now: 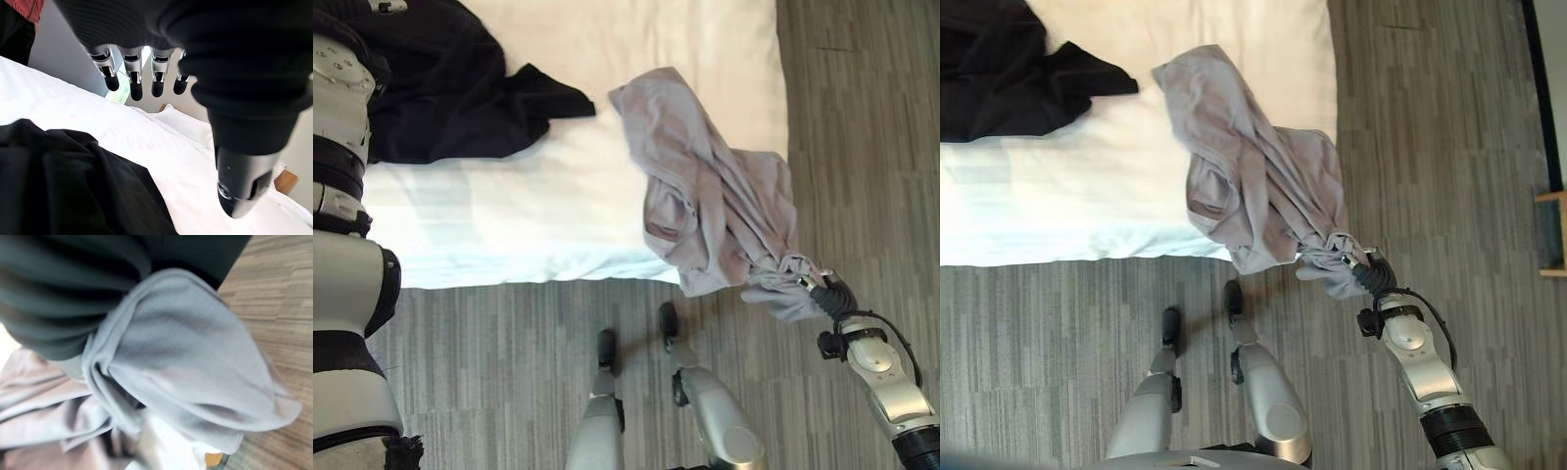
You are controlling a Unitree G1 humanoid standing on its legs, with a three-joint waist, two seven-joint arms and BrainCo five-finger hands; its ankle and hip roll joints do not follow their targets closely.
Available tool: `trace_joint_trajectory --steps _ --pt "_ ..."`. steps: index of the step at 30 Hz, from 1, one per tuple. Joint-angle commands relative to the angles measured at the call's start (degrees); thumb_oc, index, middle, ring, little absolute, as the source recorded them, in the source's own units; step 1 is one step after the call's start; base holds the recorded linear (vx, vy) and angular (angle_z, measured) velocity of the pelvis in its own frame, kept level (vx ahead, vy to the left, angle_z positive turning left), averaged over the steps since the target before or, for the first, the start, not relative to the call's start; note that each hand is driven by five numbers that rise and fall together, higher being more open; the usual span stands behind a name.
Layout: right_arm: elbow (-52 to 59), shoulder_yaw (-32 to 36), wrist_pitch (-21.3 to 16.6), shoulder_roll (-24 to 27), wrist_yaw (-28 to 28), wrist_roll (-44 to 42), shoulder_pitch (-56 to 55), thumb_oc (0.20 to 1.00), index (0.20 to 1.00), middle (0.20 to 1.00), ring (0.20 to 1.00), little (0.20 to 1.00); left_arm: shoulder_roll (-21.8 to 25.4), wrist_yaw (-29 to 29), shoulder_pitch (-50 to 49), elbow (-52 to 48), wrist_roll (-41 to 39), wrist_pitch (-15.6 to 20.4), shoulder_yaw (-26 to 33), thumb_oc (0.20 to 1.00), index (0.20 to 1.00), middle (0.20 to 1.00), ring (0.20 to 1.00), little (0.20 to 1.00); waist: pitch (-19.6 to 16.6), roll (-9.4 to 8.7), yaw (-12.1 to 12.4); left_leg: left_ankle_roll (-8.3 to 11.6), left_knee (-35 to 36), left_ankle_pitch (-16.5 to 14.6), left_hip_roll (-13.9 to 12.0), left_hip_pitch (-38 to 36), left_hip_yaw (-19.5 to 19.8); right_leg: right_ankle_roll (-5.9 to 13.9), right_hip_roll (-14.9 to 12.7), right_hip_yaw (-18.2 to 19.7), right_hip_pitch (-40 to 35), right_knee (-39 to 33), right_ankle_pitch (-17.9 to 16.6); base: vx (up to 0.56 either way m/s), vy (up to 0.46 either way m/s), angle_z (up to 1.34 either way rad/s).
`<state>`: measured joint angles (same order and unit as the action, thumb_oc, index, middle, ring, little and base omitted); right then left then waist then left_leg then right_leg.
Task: Pick up bed clothes into laundry basket.
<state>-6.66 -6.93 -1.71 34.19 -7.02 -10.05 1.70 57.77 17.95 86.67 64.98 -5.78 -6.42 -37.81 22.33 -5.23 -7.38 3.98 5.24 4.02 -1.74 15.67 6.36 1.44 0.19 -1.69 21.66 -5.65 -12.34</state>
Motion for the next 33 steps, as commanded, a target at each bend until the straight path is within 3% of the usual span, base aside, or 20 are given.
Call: trace_joint_trajectory --steps 1,5,10,17,19,23,27,28,29,33 --pt "2.3 3.7 -3.4 2.2 -0.7 -1.6 -0.4 0.200 0.200 0.200 0.200 0.200 1.5 2.7 -0.1 1.4 3.8 0.4 1.1 1.000 1.000 1.000 1.000 1.000 -1.1 -1.33 0.6 -2.03 -1.7 -1.0 1.2 -0.2 3.3 8.29 -5.8 0.5 -3.1 1.4 5.0 -0.04 -0.029 0.28" --pt "5.6 6.4 -4.4 2.8 -1.3 -2.5 -2.1 0.200 0.200 0.200 0.200 0.200 3.9 2.2 -2.6 -0.6 3.5 0.7 1.9 1.000 1.000 1.000 1.000 1.000 0.5 -3.35 -0.1 -1.84 -3.3 -0.8 0.7 3.1 3.8 8.13 -5.3 0.6 -0.9 1.6 4.1 -0.05 -0.033 0.17" --pt "8.0 9.5 -6.7 2.6 -1.8 -3.7 -2.5 0.200 0.200 0.200 0.200 0.200 8.2 0.1 -8.2 -12.5 -2.2 6.3 2.8 1.000 1.000 1.000 1.000 1.000 1.5 -4.94 -1.3 -1.55 -3.5 0.0 -0.2 7.6 4.5 8.06 -4.4 1.0 3.1 1.2 3.0 -0.03 -0.001 -0.03" --pt "7.2 9.3 -7.8 2.7 -3.9 -2.5 -1.4 0.200 0.200 0.200 0.200 0.200 5.1 0.9 -4.8 -14.9 -3.3 7.4 -0.6 1.000 1.000 1.000 1.000 1.000 2.6 -5.36 -3.2 -1.24 -4.6 0.9 -0.3 13.6 5.3 8.15 -3.9 0.7 8.3 1.0 2.0 -0.02 0.005 0.04" --pt "6.8 8.7 -7.8 2.6 -4.3 -1.9 -0.9 0.200 0.200 0.200 0.200 0.200 4.0 0.0 -4.3 -14.3 -2.0 6.9 -1.9 0.200 0.200 0.200 0.200 0.200 2.8 -5.21 -3.3 -1.20 -4.9 0.5 -0.4 14.0 5.3 8.19 -3.7 0.8 8.6 1.1 2.2 -0.01 0.022 0.05" --pt "7.1 8.5 -7.7 2.5 -4.1 -0.4 -1.5 0.200 0.200 0.200 0.200 0.200 2.0 -1.0 -6.0 -15.4 1.2 6.8 -2.5 0.200 0.200 0.200 0.200 0.200 3.0 -4.65 -3.2 -1.27 -5.2 0.1 0.2 13.4 5.2 8.24 -4.0 1.0 8.2 1.2 2.4 -0.01 0.032 0.00" --pt "6.8 9.7 -7.9 1.7 -4.4 -0.1 -2.2 0.200 0.200 0.200 0.200 0.200 2.2 0.7 -16.3 -25.0 -1.8 8.7 5.6 0.200 0.200 0.200 0.200 0.200 3.2 -3.82 -2.2 -1.42 -6.1 -0.5 1.2 12.7 5.0 8.21 -4.6 1.3 7.1 1.4 2.4 -0.02 0.037 -0.05" --pt "6.5 11.9 -7.5 0.5 -4.7 0.4 -3.3 0.200 0.200 0.200 0.200 0.200 2.2 0.7 -32.3 -34.8 -8.0 11.5 18.8 0.200 0.200 0.200 0.200 0.200 3.3 -2.64 0.1 -1.60 -6.0 -1.6 1.7 10.4 4.8 7.88 -5.1 1.5 5.1 1.8 3.1 -0.02 0.044 -0.12" --pt "6.6 11.7 -7.5 0.8 -4.7 0.4 -3.3 0.200 0.200 0.200 0.200 0.200 2.2 0.7 -33.3 -35.3 -7.9 11.4 19.7 0.200 0.200 0.200 0.200 0.200 3.3 -2.57 -0.3 -1.60 -6.0 -1.2 1.8 10.5 4.8 7.93 -5.2 1.6 5.2 1.7 2.9 0.01 0.047 -0.19" --pt "5.2 14.3 -6.7 -0.7 -4.9 0.0 -3.7 0.200 0.200 0.200 0.200 0.200 -3.9 1.1 -56.7 -44.2 -14.4 14.5 37.2 0.200 0.200 0.200 0.200 0.200 2.5 -0.79 2.3 -1.78 -5.3 -2.3 2.4 6.9 4.4 7.46 -5.6 1.7 2.2 1.7 3.6 0.02 0.036 -0.18"
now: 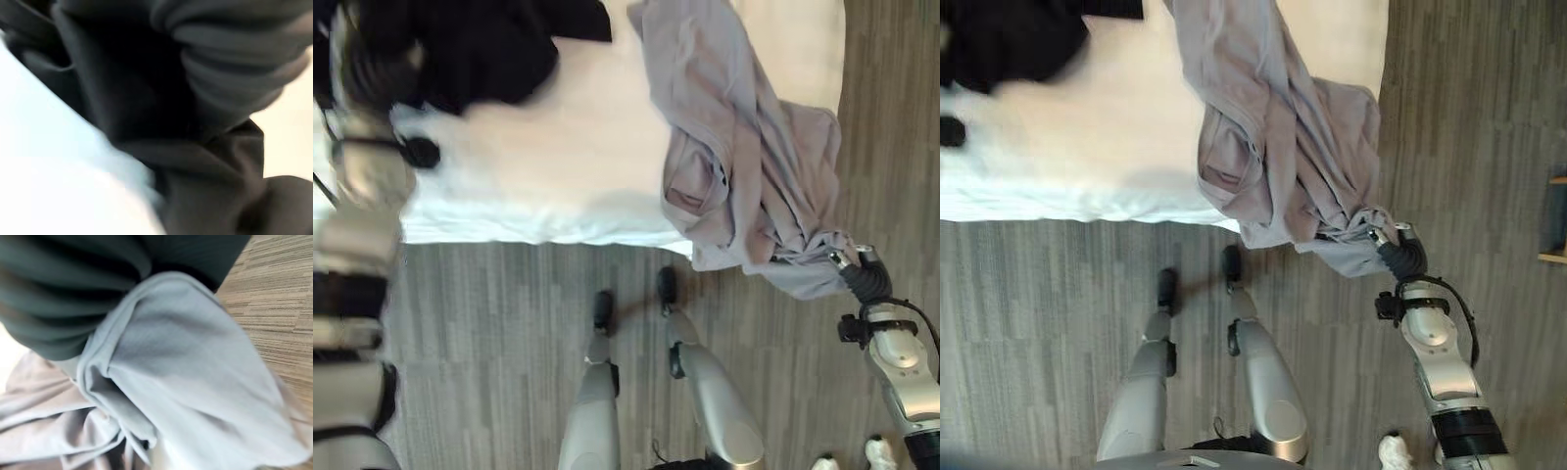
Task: Pick up bed clothes into laundry basket.
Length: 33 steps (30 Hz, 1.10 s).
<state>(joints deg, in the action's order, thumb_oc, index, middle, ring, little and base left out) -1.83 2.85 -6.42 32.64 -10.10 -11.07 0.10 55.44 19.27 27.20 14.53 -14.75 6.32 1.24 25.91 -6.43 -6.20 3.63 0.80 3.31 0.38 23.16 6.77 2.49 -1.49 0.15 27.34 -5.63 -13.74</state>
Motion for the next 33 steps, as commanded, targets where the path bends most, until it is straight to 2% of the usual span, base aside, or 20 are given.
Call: trace_joint_trajectory --steps 1,4,5,6,7,8,13,14,15,18,20,24,28,33 --pt "0.1 5.5 -1.6 0.6 -1.5 1.0 -2.6 0.200 0.200 0.200 0.200 0.200 -3.9 -0.2 -3.1 3.9 -6.4 2.4 2.3 0.200 0.200 0.200 0.200 0.200 -1.7 0.88 1.8 -1.46 -0.6 -1.7 0.5 -1.7 3.9 6.26 -4.1 -0.1 -4.5 1.7 5.3 0.04 0.049 -0.01" --pt "-0.9 7.0 -0.9 0.5 -0.4 0.7 -3.0 0.200 0.200 0.200 0.200 0.200 -10.4 -1.0 -13.5 0.4 -7.0 2.7 8.6 0.200 0.200 0.200 0.200 0.200 -3.4 1.92 2.7 -1.70 -0.5 -2.2 1.2 -4.0 3.7 5.94 -4.6 -0.1 -6.8 1.9 5.9 0.06 0.035 0.01" --pt "-1.6 8.3 -0.3 0.1 0.3 0.5 -3.2 0.200 0.200 0.200 0.200 0.200 -14.7 -2.0 -18.3 -1.6 -7.3 2.9 10.8 0.200 0.200 0.200 0.200 0.200 -4.9 2.64 3.6 -1.83 -0.7 -2.7 1.4 -5.7 3.9 5.74 -4.9 -0.2 -8.5 2.0 6.6 0.10 0.022 0.09" --pt "-1.7 8.6 0.0 0.1 0.7 0.0 -3.1 0.200 0.200 0.200 0.200 0.200 -17.3 -2.7 -21.0 -2.6 -8.2 3.0 11.7 0.200 0.200 0.200 0.200 0.200 -5.5 3.32 3.9 -1.93 -0.6 -3.3 1.3 -7.5 3.9 5.63 -4.8 -0.3 -10.1 2.0 7.3 0.07 0.016 0.06" --pt "-1.6 8.5 0.0 0.2 0.7 0.0 -3.1 0.200 0.200 0.200 0.200 0.200 -17.4 -2.7 -21.2 -2.8 -8.2 2.9 11.9 0.200 0.200 0.200 0.200 0.200 -5.5 3.28 3.7 -1.92 -0.5 -2.9 1.5 -7.4 3.9 5.67 -4.9 -0.3 -10.1 1.9 7.0 0.08 0.007 0.08" --pt "-1.3 9.6 0.4 -0.9 1.8 -1.5 -2.7 0.200 0.200 0.200 0.200 0.200 -21.4 -4.1 -24.4 -5.0 -9.7 3.1 13.4 0.200 0.200 0.200 0.200 0.200 -7.3 4.09 4.5 -2.12 -0.3 -3.3 1.7 -9.4 4.0 5.46 -5.0 -0.6 -12.0 1.9 7.8 0.05 0.012 0.13" --pt "-0.3 10.8 1.3 -2.2 3.8 -6.4 -0.9 0.200 0.200 0.200 0.200 0.200 -25.5 -6.6 -29.5 -9.7 -11.1 2.8 16.4 0.200 0.200 0.200 0.200 0.200 -12.5 6.08 5.9 -2.42 1.2 -3.4 2.1 -14.6 4.9 5.12 -5.3 -2.0 -16.8 2.7 9.8 0.05 -0.013 0.13" --pt "-0.2 10.8 1.4 -2.2 3.8 -6.4 -1.0 0.200 0.200 0.200 0.200 0.200 -25.6 -6.6 -29.8 -10.0 -11.1 2.7 16.5 0.200 0.200 0.200 0.200 0.200 -12.3 6.11 5.8 -2.43 1.4 -3.3 2.1 -15.0 5.0 5.12 -5.2 -2.1 -17.1 2.6 9.9 0.02 -0.025 0.17" --pt "0.1 10.4 1.5 -2.7 4.1 -8.6 0.7 0.200 0.200 0.200 0.200 0.200 -26.8 -6.9 -30.3 -10.7 -12.6 3.0 17.5 0.200 0.200 0.200 0.200 0.200 -14.4 6.34 6.6 -2.47 1.7 -3.5 1.9 -16.7 4.6 5.02 -5.2 -3.1 -18.6 2.9 10.5 0.00 -0.046 0.13" --pt "3.3 9.2 0.8 -3.3 4.1 -12.8 4.3 0.200 0.200 0.200 0.200 0.200 -29.1 -6.4 -29.4 -13.7 -16.3 4.2 17.8 0.200 0.200 0.200 0.200 0.200 -16.7 6.58 7.7 -2.41 1.1 -3.9 1.6 -19.5 4.7 4.79 -5.4 -4.1 -21.4 5.7 12.5 0.01 -0.051 -0.01" --pt "5.3 9.1 1.7 -4.9 5.7 -15.2 4.3 0.200 0.200 0.200 0.200 0.200 -31.8 -6.9 -31.2 -17.1 -15.4 3.7 17.7 0.200 0.200 0.200 0.200 0.200 -18.6 6.97 8.2 -2.75 1.1 -4.3 1.7 -22.8 5.0 4.59 -6.1 -5.1 -24.3 8.1 14.3 0.01 -0.025 0.12" --pt "9.8 9.0 3.6 -8.1 8.5 -17.5 1.7 0.200 0.200 0.200 0.200 0.200 -36.4 -8.8 -34.4 -22.2 -14.0 2.5 17.4 0.200 0.200 0.200 0.200 0.200 -21.4 7.29 8.7 -3.15 1.7 -4.4 2.2 -26.0 5.1 4.51 -7.0 -6.4 -27.8 8.6 15.4 0.04 -0.012 0.09" --pt "12.8 9.4 5.2 -12.6 10.2 -15.6 -3.9 0.200 0.200 0.200 0.200 0.200 -41.6 -11.8 -40.3 -24.2 -12.3 0.6 16.9 0.200 0.200 0.200 0.200 0.200 -23.1 7.47 9.3 -3.87 1.9 -5.5 2.2 -28.8 4.6 4.16 -7.2 -7.0 -30.7 8.9 16.7 0.06 -0.023 0.02" --pt "12.9 8.2 5.6 -14.9 11.0 -16.0 -6.3 0.200 0.200 0.200 0.200 0.200 -44.1 -12.8 -42.5 -23.9 -13.1 -0.1 16.0 0.200 0.200 0.200 0.200 0.200 -23.1 7.21 9.7 -4.00 2.0 -5.8 1.9 -30.3 4.6 4.02 -7.0 -7.6 -32.6 8.6 17.2 0.01 -0.027 -0.01"
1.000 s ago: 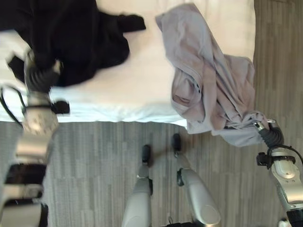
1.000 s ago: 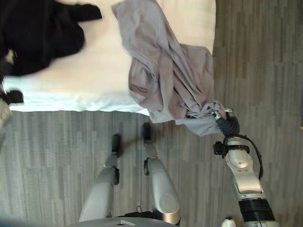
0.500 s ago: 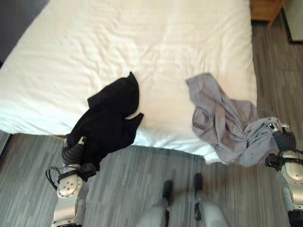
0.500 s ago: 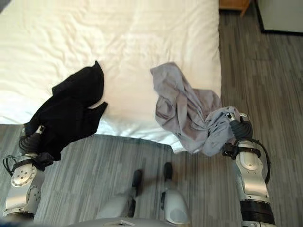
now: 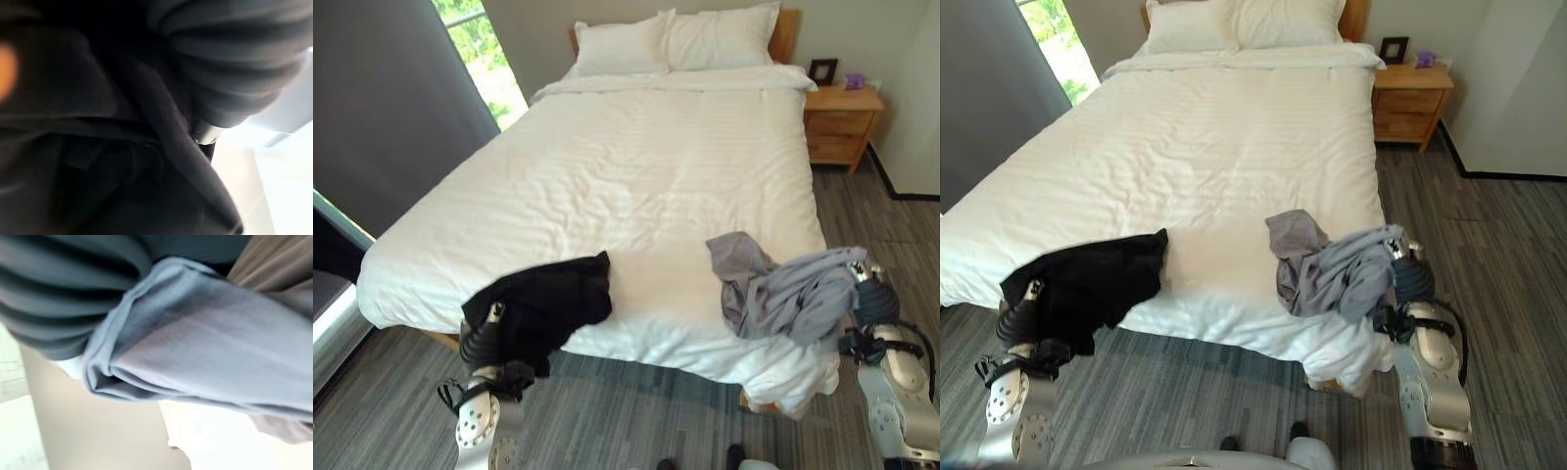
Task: Pick up bed clothes into laundry basket.
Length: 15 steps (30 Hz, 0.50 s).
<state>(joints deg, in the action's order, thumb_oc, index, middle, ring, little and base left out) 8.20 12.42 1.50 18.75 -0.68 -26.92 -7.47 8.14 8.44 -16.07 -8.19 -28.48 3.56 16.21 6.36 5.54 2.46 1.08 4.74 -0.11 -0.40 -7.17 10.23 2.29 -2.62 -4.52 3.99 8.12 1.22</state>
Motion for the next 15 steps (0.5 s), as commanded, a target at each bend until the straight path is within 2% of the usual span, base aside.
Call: trace_joint_trajectory --steps 1,8,9,15 --pt "2.9 -1.4 -2.3 -1.0 1.6 -0.2 1.2 0.200 0.200 0.200 0.200 0.200 3.2 -2.0 0.7 -1.2 0.6 2.6 1.0 0.200 0.200 0.200 0.200 0.200 -3.6 -4.75 1.1 -1.45 -2.0 -2.4 2.7 0.0 1.1 4.22 -5.8 -2.9 -9.3 -5.2 2.2 0.00 -0.042 0.03" --pt "2.9 -2.6 -2.9 -1.8 2.0 -0.6 0.9 0.200 0.200 0.200 0.200 0.200 3.5 -3.9 0.0 -1.5 0.7 2.0 -2.2 0.200 0.200 0.200 0.200 0.200 -2.9 -5.12 1.3 -1.21 -1.7 -2.2 2.3 -0.9 2.0 4.16 -5.6 -3.3 -10.5 -5.5 2.6 0.00 -0.028 0.07" --pt "-3.3 -1.2 -4.7 1.3 -8.9 7.0 7.5 0.200 0.200 0.200 0.200 0.200 10.8 5.3 8.6 -1.0 6.2 3.0 -3.6 0.200 0.200 0.200 0.200 0.200 3.3 -6.37 -2.7 1.79 -2.8 -0.5 -2.5 5.6 -6.5 2.45 -4.1 -6.0 -5.3 -4.1 2.0 0.00 -0.005 0.03" --pt "-1.8 1.1 -4.8 0.2 -8.6 6.4 4.9 0.200 0.200 0.200 0.200 0.200 9.8 5.3 7.2 0.5 4.8 2.4 -3.4 0.200 0.200 0.200 0.200 0.200 3.0 -6.36 -3.3 1.36 -1.2 -0.3 -2.5 3.9 -7.2 2.83 -4.3 -4.4 -5.4 -3.4 2.2 0.00 0.032 -0.16"
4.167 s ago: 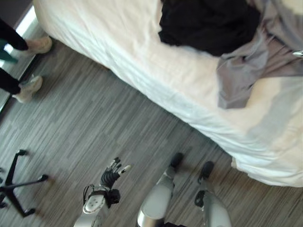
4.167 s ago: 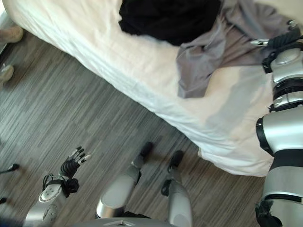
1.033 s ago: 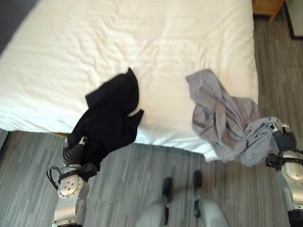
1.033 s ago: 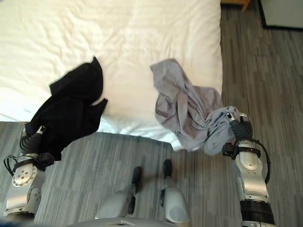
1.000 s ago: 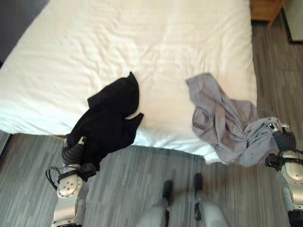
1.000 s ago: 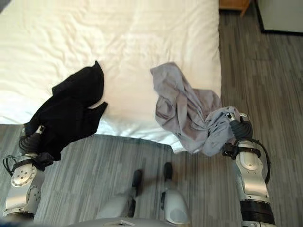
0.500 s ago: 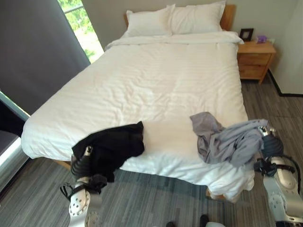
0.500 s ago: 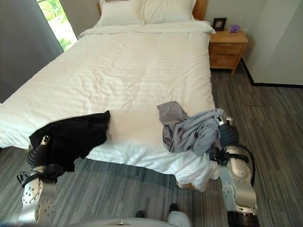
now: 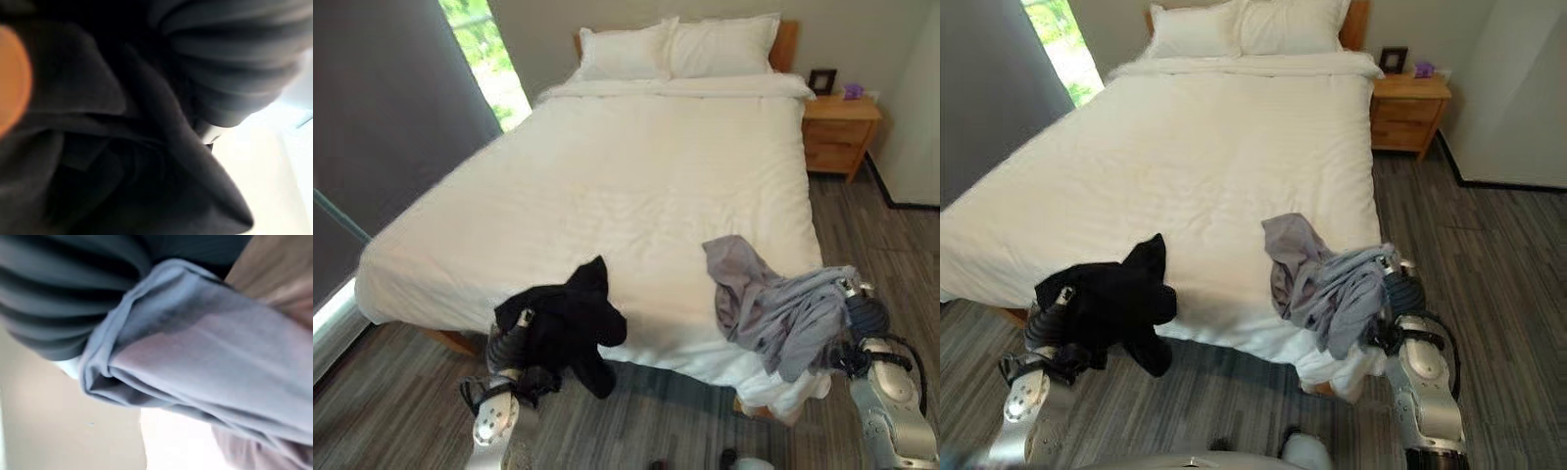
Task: Pick up bed clothes into laundry basket.
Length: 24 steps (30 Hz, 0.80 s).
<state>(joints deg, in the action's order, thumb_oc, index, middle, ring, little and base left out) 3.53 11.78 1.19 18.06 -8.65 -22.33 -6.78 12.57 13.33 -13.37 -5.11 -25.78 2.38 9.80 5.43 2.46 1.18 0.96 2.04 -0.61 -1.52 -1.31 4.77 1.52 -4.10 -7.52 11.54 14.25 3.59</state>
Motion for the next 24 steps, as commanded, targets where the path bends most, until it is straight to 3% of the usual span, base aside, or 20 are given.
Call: trace_joint_trajectory --steps 1,4,6,7,8,10,13,14,15,16,17,20,24 --pt "3.4 3.7 -5.1 1.1 -0.9 2.2 3.3 0.200 0.200 0.200 0.200 0.200 6.1 0.4 5.0 -2.9 2.4 3.8 4.0 0.200 0.200 0.200 0.200 0.200 4.1 -3.42 -2.8 1.80 0.9 0.2 -1.6 -1.7 -2.5 3.77 -2.7 -0.6 -12.8 -10.0 -0.8 -0.01 -0.015 -0.34" --pt "3.9 5.9 -6.4 1.7 -1.8 2.8 3.1 0.200 0.200 0.200 0.200 0.200 7.7 1.3 7.1 -4.3 3.3 5.0 6.7 0.200 0.200 0.200 0.200 0.200 4.1 -4.25 -3.2 2.15 -3.2 -1.8 -1.7 -0.8 -2.4 3.72 -2.0 2.3 -12.4 -12.7 -2.4 -0.01 0.000 -0.37" --pt "3.2 5.2 -8.1 2.3 -2.2 2.3 4.9 0.200 0.200 0.200 0.200 0.200 8.1 2.7 8.3 -5.2 3.7 6.4 8.4 0.200 0.200 0.200 0.200 0.200 4.8 -4.66 -1.2 0.55 -5.5 -4.5 4.2 0.1 10.3 3.30 -0.6 8.6 -8.7 -11.3 -3.9 -0.06 0.063 -1.09" --pt "3.3 5.8 -8.1 2.6 -2.6 2.0 5.7 0.200 0.200 0.200 0.200 0.200 7.8 3.4 8.3 -5.6 4.7 7.1 9.5 0.200 0.200 0.200 0.200 0.200 5.1 -4.70 -1.2 -0.17 -5.5 -3.7 7.3 1.0 14.4 4.41 1.1 13.1 -6.8 -11.7 -6.6 -0.03 0.038 -2.51" --pt "3.3 5.8 -8.0 2.6 -2.6 2.0 5.7 0.200 0.200 0.200 0.200 0.200 7.9 3.4 8.3 -5.6 4.7 7.1 9.5 0.200 0.200 0.200 0.200 0.200 4.9 -4.67 -0.8 -0.33 -5.3 -4.0 7.2 0.9 14.0 4.41 1.3 13.4 -6.8 -11.9 -6.4 -0.09 0.081 -3.10" --pt "4.4 8.2 -8.0 1.6 -2.5 2.8 3.9 0.200 0.200 0.200 0.200 0.200 8.4 2.3 7.8 -7.1 5.2 7.8 10.3 0.200 0.200 0.200 0.200 0.200 4.5 -4.55 -2.3 -0.96 -2.5 -3.1 6.5 0.3 11.6 5.06 2.3 15.5 -5.1 -13.2 -8.3 -0.07 0.136 -2.76" --pt "5.1 10.9 -7.9 -0.2 -3.3 2.3 1.8 0.200 0.200 0.200 0.200 0.200 10.5 2.3 8.8 -6.8 5.9 7.8 10.6 0.200 0.200 0.200 0.200 0.200 4.2 -4.95 -4.7 -2.18 0.4 -2.5 5.5 -0.4 5.8 7.58 2.2 18.5 -2.4 -13.8 -10.5 -0.06 0.169 -1.59" --pt "5.2 10.8 -8.1 -1.2 -3.5 1.6 1.6 0.200 0.200 0.200 0.200 0.200 11.2 2.5 9.2 -6.6 5.9 7.8 10.5 0.200 0.200 0.200 0.200 0.200 4.8 -5.22 -4.4 -2.50 0.5 -2.4 5.1 -0.6 3.5 8.27 2.3 19.2 -1.1 -12.7 -11.0 -0.21 0.081 -1.69" --pt "5.4 9.5 -8.8 -2.5 -3.4 0.3 1.4 0.200 0.200 0.200 0.200 0.200 11.9 3.4 9.9 -5.7 6.5 7.7 10.3 0.200 0.200 0.200 0.200 0.200 6.8 -4.15 -3.1 -2.31 -0.3 -2.3 2.8 -0.3 -1.7 7.32 -1.0 8.1 -0.8 -9.2 -7.8 -0.24 0.032 -1.73" --pt "5.4 9.5 -8.9 -2.6 -3.3 0.3 1.5 0.200 0.200 0.200 0.200 0.200 11.9 3.4 10.1 -5.6 6.5 7.8 10.3 0.200 0.200 0.200 0.200 0.200 6.9 -4.20 -3.2 -2.24 -0.4 -2.2 2.8 -0.3 -1.7 7.24 -1.0 8.0 -0.7 -8.9 -7.8 -0.35 0.052 -1.94" --pt "5.5 9.0 -9.2 -2.7 -3.9 0.8 1.5 0.200 0.200 0.200 0.200 0.200 11.9 3.2 10.3 -5.2 6.5 7.7 10.3 0.200 0.200 0.200 0.200 0.200 7.0 -3.48 -1.8 -1.62 -0.5 -2.0 1.4 -0.3 -5.9 6.46 -4.8 -2.4 -2.3 -6.6 -5.8 -0.20 0.036 -2.32" --pt "5.3 9.1 -8.9 -2.9 -3.3 1.5 1.0 0.200 0.200 0.200 0.200 0.200 11.2 2.7 10.0 -4.5 6.4 8.0 10.5 0.200 0.200 0.200 0.200 0.200 6.6 -3.14 -2.5 -1.51 0.2 -1.7 0.8 -1.0 -8.6 5.81 -5.9 -4.8 -3.7 -4.9 -5.0 -0.15 0.048 -1.42" --pt "4.8 8.8 -8.7 -2.7 -3.6 3.0 2.4 0.200 0.200 0.200 0.200 0.200 10.8 2.0 10.3 -5.1 6.3 7.3 10.6 0.200 0.200 0.200 0.200 0.200 4.8 -2.86 -1.4 -1.37 -0.7 -2.1 -0.8 -0.4 -16.0 6.24 -6.7 -9.0 -8.5 -3.1 -2.2 -0.07 -0.011 -1.04"
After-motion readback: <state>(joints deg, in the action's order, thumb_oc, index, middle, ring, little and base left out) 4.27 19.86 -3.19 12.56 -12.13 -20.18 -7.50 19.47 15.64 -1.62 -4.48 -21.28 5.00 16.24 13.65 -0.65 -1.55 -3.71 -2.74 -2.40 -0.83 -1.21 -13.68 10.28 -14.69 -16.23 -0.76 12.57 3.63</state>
